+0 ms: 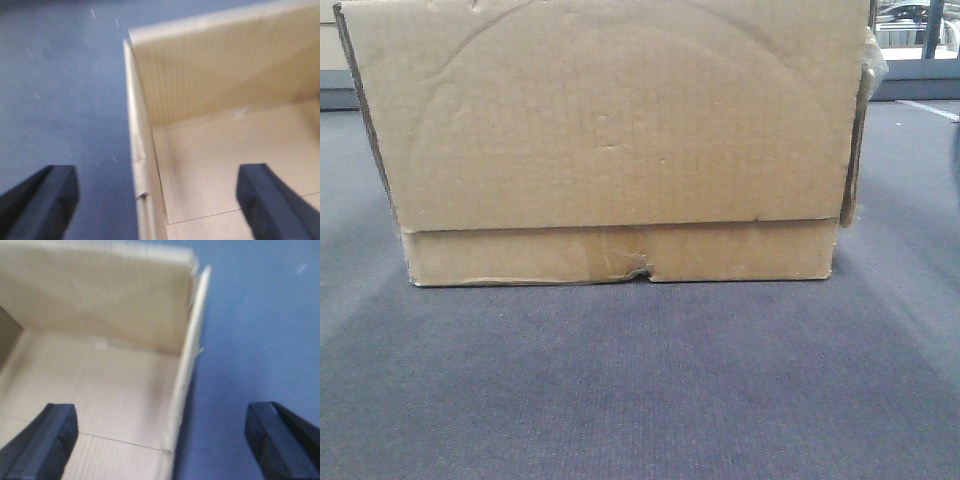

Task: Grab carton from right shelf to conveyor
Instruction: 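Set the carton on the belt and open both grippers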

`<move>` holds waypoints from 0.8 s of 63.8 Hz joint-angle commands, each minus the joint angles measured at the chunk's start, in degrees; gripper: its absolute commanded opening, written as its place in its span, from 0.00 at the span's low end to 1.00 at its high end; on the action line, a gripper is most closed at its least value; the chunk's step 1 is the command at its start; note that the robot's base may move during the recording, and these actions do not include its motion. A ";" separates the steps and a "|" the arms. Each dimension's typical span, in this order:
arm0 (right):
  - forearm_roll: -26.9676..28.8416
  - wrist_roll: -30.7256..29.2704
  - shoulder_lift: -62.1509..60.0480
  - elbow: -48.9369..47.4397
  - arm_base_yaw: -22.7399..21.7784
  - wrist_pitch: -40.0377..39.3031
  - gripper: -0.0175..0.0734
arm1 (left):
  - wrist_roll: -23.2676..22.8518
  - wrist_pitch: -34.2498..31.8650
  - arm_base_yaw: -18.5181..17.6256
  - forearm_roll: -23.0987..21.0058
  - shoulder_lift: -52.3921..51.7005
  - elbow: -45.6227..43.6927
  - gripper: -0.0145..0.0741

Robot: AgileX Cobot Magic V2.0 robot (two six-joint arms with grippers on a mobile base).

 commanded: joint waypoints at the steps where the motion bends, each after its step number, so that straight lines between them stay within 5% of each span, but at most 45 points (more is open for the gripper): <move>1: -0.70 -0.45 -4.07 -0.53 -1.83 1.64 0.69 | 0.23 1.35 0.46 -0.34 -4.09 -0.61 0.59; 14: -0.70 -0.45 -8.68 0.92 -7.28 7.21 0.20 | 0.23 1.88 5.48 -1.91 -10.50 3.99 0.14; 17: -0.74 -0.45 -9.77 2.72 -8.40 6.91 0.11 | 0.23 1.88 7.03 -2.32 -11.98 5.92 0.14; 30: -0.84 -0.45 -16.05 17.78 -11.88 0.21 0.11 | 0.36 -0.81 12.94 -4.96 -18.46 20.61 0.17; 51: -0.97 -0.45 -31.09 49.76 -12.02 -21.00 0.11 | 0.36 -19.86 13.52 -7.16 -34.53 49.12 0.17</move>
